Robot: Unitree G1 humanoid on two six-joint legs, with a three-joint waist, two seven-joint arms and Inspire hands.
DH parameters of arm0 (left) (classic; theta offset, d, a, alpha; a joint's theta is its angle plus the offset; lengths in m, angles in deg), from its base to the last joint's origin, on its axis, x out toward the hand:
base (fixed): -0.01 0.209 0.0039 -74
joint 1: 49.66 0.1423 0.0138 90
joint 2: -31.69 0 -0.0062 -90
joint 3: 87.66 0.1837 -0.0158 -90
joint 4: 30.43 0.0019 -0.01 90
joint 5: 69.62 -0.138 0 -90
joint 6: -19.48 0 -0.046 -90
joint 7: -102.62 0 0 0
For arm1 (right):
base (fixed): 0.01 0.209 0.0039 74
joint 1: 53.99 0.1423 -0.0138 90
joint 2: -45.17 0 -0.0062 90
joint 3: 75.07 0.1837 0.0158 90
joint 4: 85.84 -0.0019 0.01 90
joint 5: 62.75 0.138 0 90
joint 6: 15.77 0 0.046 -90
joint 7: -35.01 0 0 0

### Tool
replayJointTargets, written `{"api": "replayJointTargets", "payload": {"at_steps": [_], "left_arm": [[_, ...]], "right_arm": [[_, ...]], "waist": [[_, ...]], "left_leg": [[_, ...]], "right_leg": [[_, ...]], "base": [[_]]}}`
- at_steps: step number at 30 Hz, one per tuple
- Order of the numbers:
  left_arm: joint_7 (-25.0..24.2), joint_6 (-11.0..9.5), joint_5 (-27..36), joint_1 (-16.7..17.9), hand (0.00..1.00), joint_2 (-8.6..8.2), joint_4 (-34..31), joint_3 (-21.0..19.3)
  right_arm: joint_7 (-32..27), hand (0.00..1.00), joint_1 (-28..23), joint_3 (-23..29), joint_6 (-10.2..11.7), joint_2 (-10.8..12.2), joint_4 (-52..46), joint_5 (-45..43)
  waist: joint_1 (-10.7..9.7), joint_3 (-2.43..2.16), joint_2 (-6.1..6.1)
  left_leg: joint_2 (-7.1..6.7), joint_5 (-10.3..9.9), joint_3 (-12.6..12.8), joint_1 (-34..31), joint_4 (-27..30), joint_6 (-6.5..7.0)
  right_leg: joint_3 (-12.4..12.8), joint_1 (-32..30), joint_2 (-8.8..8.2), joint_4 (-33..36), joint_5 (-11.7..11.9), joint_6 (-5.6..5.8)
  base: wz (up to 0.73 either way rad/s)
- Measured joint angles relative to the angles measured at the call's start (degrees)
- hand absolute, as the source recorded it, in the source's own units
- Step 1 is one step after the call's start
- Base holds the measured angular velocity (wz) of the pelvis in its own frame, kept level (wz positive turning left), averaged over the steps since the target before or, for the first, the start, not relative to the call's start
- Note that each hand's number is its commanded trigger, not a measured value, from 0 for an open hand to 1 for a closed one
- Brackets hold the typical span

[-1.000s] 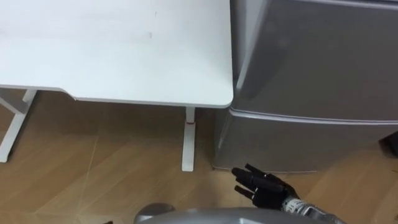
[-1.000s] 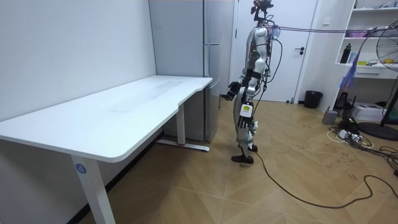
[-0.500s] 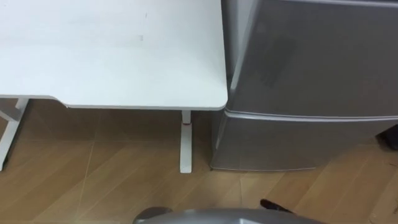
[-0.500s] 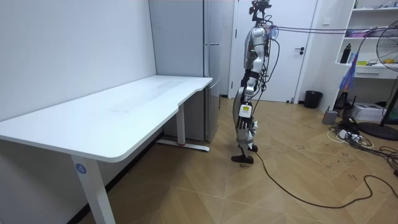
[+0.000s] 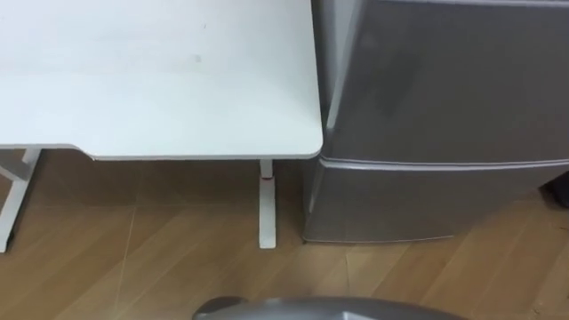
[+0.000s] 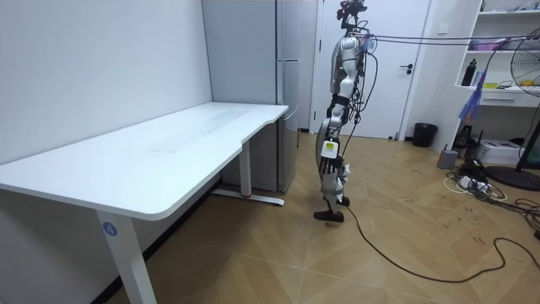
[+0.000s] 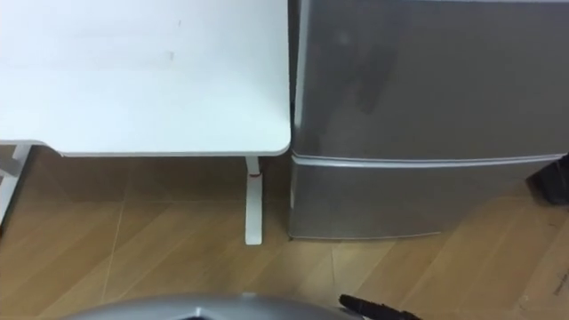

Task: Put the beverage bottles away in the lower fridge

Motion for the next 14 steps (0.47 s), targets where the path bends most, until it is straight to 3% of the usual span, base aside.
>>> {"api": "replayJointTargets", "payload": {"at_steps": [6,14], "left_arm": [[-1.2,0.1,-0.8,-2.4,0.00,0.00,0.0,0.0],[-1.1,0.0,-1.2,-1.6,0.00,0.02,0.0,0.0]], "right_arm": [[-0.9,0.00,0.3,-0.1,0.0,0.0,-1.7,-3.2],[-1.2,0.00,0.2,0.4,0.6,0.6,-1.6,-3.2]], "waist": [[-0.4,0.03,-0.06],[-2.0,0.00,-0.17]], "left_leg": [[0.13,0.0,1.2,0.6,-0.6,-0.03],[0.14,0.0,1.6,1.4,-1.3,-0.02]], "right_leg": [[0.3,-0.1,0.00,-0.1,0.0,0.00],[0.6,0.2,-0.02,0.2,0.0,0.02]], "base": [[-0.07],[-0.03]]}}
